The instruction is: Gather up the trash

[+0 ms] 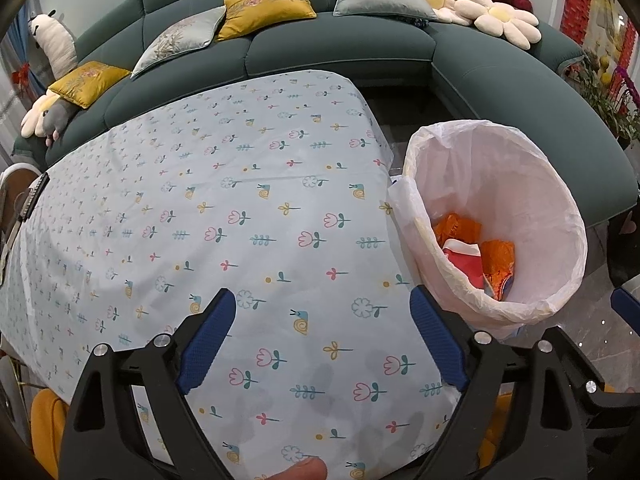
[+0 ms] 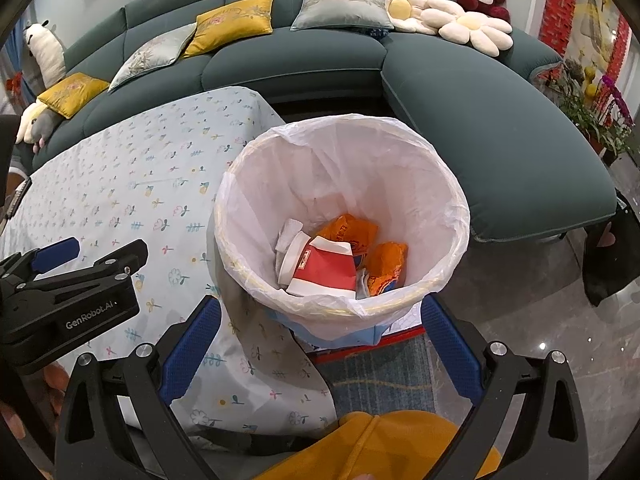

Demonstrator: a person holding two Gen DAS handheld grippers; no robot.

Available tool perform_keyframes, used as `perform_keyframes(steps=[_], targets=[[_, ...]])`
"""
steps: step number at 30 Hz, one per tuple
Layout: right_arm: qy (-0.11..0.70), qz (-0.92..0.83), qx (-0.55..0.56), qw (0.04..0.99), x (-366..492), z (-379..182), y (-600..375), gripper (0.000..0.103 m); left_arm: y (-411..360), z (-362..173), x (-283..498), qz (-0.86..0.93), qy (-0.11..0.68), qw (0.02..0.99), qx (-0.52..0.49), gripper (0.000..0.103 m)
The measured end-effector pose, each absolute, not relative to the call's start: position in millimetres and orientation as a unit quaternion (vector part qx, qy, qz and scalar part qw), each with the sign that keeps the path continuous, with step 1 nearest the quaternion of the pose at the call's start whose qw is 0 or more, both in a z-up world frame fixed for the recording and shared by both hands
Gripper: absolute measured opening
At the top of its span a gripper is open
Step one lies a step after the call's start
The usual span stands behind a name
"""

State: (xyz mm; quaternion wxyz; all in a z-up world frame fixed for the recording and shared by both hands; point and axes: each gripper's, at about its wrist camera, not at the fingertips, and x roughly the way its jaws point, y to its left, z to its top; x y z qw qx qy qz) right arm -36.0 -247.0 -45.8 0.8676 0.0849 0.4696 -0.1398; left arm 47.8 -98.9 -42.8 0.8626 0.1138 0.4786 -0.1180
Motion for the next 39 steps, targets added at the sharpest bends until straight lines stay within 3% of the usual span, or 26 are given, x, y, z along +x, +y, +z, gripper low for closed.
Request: perform_keyframes(steps=[39], targets=[[0.464,-0.15,0.081,0.869,-39,-47,-246,0.096,-105,-41,37,-0.113,0.471,0.866,0.124,0.085]])
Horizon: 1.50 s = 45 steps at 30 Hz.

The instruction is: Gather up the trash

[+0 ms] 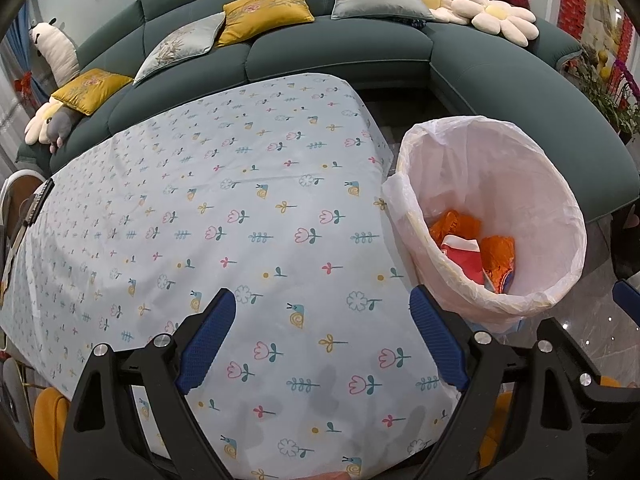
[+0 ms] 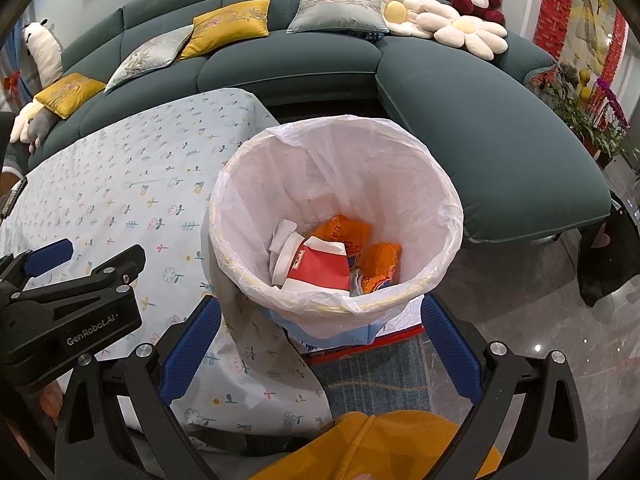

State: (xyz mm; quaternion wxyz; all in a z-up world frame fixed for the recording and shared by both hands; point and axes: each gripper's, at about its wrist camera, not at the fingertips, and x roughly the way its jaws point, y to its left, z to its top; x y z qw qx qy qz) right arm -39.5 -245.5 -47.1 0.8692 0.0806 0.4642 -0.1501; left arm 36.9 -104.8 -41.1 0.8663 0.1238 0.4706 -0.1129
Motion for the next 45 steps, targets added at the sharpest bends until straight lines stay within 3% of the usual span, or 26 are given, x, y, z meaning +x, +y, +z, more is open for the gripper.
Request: perform_keyframes(steps=[45], targets=[[0.468,-0.157,0.084,0.866,-41.3,-50.2,-248.9,0.096,-101.8,-47.6,37.5,-0.119,0.477,0.862,0.121,0.084]])
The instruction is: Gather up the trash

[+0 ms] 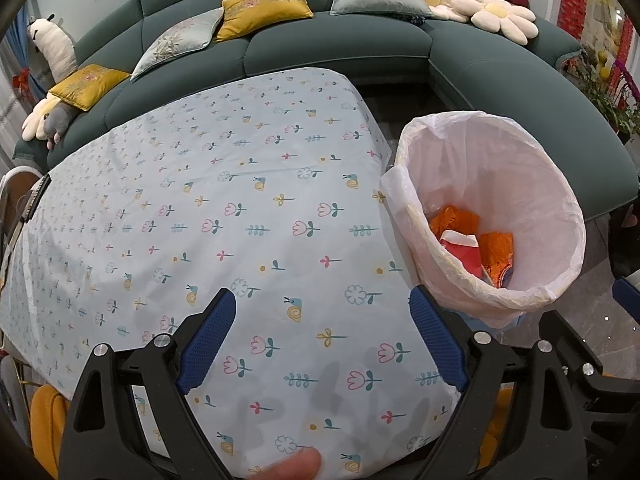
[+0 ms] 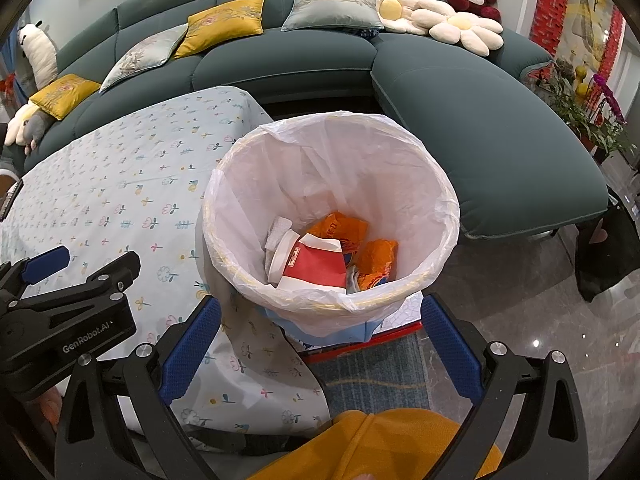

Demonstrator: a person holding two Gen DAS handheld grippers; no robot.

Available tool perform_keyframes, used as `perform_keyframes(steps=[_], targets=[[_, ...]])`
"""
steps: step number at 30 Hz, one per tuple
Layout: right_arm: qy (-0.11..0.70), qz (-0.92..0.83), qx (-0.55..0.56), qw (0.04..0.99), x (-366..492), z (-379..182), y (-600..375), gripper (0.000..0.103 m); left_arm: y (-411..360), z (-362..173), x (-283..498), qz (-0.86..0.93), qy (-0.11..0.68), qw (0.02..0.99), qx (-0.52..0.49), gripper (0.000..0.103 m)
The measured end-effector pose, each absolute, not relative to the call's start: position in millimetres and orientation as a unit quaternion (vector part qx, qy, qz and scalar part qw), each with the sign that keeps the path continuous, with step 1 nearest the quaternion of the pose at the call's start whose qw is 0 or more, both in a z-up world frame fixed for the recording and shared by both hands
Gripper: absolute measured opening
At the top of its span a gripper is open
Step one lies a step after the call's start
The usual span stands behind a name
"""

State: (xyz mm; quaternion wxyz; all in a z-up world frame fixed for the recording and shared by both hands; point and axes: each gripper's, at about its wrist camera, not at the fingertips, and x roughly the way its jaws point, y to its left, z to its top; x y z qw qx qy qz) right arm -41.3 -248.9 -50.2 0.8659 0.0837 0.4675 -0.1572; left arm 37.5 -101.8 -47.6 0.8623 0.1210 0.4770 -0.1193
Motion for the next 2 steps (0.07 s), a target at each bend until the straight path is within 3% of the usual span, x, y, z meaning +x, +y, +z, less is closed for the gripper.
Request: perform_keyframes(steps=[2], targets=[[0.468,-0.157,0.084,0.866,-41.0,-50.1,-248.4,0.096,-101.8,-48.5,37.8,-0.118,0.478,0.862,0.122,0.084]])
